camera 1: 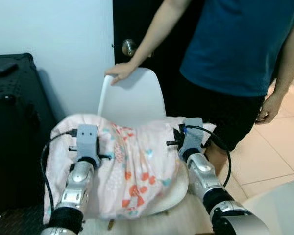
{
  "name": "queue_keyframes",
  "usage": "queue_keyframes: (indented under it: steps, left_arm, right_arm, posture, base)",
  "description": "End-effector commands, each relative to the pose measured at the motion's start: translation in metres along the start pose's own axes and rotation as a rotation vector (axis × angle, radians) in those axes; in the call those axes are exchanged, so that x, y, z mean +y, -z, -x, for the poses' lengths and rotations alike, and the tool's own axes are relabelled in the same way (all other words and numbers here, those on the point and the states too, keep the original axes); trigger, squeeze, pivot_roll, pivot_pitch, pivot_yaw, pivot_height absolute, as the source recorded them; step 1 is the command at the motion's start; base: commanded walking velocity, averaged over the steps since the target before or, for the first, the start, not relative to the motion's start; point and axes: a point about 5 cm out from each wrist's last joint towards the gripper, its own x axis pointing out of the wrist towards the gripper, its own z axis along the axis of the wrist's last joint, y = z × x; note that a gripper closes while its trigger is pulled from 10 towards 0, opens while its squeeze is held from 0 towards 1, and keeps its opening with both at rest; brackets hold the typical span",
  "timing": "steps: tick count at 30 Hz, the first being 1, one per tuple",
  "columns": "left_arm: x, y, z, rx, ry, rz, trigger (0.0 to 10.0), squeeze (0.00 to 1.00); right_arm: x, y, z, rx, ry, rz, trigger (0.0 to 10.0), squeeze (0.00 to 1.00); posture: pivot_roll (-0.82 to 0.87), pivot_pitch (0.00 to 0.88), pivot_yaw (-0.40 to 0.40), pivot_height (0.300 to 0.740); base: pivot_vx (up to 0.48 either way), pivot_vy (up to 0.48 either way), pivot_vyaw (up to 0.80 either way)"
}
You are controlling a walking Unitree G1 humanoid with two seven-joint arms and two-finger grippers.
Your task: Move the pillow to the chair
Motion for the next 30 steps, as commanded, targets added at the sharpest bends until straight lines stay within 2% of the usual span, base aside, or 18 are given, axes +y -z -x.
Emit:
queue_keyframes:
  steps: [1, 5, 7, 13, 19, 21, 24, 30]
  left_arm:
    - [-0.007, -0.01, -0.004, -0.05, 0.027, -0.031, 10.0, 0.0]
    - [-0.002, -0.013, -0.006, -0.061, 0.017, -0.043, 10.0, 0.0]
    - [0.0, -0.015, -0.005, -0.072, 0.02, -0.061, 10.0, 0.0]
    - [-0.003, -0.013, -0.004, -0.076, 0.043, -0.085, 10.0, 0.0]
    - [-0.006, -0.01, -0.003, -0.062, 0.033, -0.059, 10.0, 0.0]
    - [-0.009, -0.01, -0.003, -0.069, 0.044, -0.076, 10.0, 0.0]
    - [-0.009, -0.008, -0.002, -0.054, 0.017, -0.015, 10.0, 0.0]
    - [-0.009, -0.006, -0.002, -0.039, 0.016, 0.0, 10.0, 0.0]
  right_arm:
    - [0.002, -0.02, -0.008, -0.077, -0.003, 0.005, 10.0, 0.0]
    - [0.0, -0.02, -0.008, -0.074, 0.015, -0.005, 10.0, 0.0]
    - [-0.006, -0.022, -0.009, -0.079, 0.062, -0.067, 10.0, 0.0]
    - [-0.008, -0.024, -0.012, -0.069, 0.054, -0.055, 10.0, 0.0]
    - [-0.005, -0.019, -0.012, -0.027, 0.021, -0.029, 10.0, 0.0]
    - [-0.005, -0.018, -0.011, -0.029, 0.028, -0.033, 10.0, 0.0]
    - [-0.004, -0.015, -0.009, -0.028, 0.02, -0.026, 10.0, 0.0]
    - [-0.004, -0.014, -0.009, -0.019, 0.015, -0.034, 10.0, 0.0]
  posture:
    - [0.01, 0.0, -0.082, 0.724]
    - [0.02, 0.0, -0.087, 0.724]
    - [0.04, 0.0, -0.096, 0.724]
    - [0.04, 0.0, -0.095, 0.724]
    - [0.04, 0.0, -0.094, 0.724]
    - [0.03, 0.0, -0.095, 0.724]
    - [0.02, 0.0, -0.097, 0.724]
    - [0.02, 0.0, -0.1, 0.724]
  base:
    - [0.0, 0.0, 0.0]
    - [0.0, 0.0, 0.0]
    - [0.0, 0.0, 0.0]
    - [0.0, 0.0, 0.0]
    - [0.0, 0.0, 0.0]
    - [0.0, -0.48, 0.0]
    - [0.0, -0.294, 0.0]
    - [0.0, 0.0, 0.0]
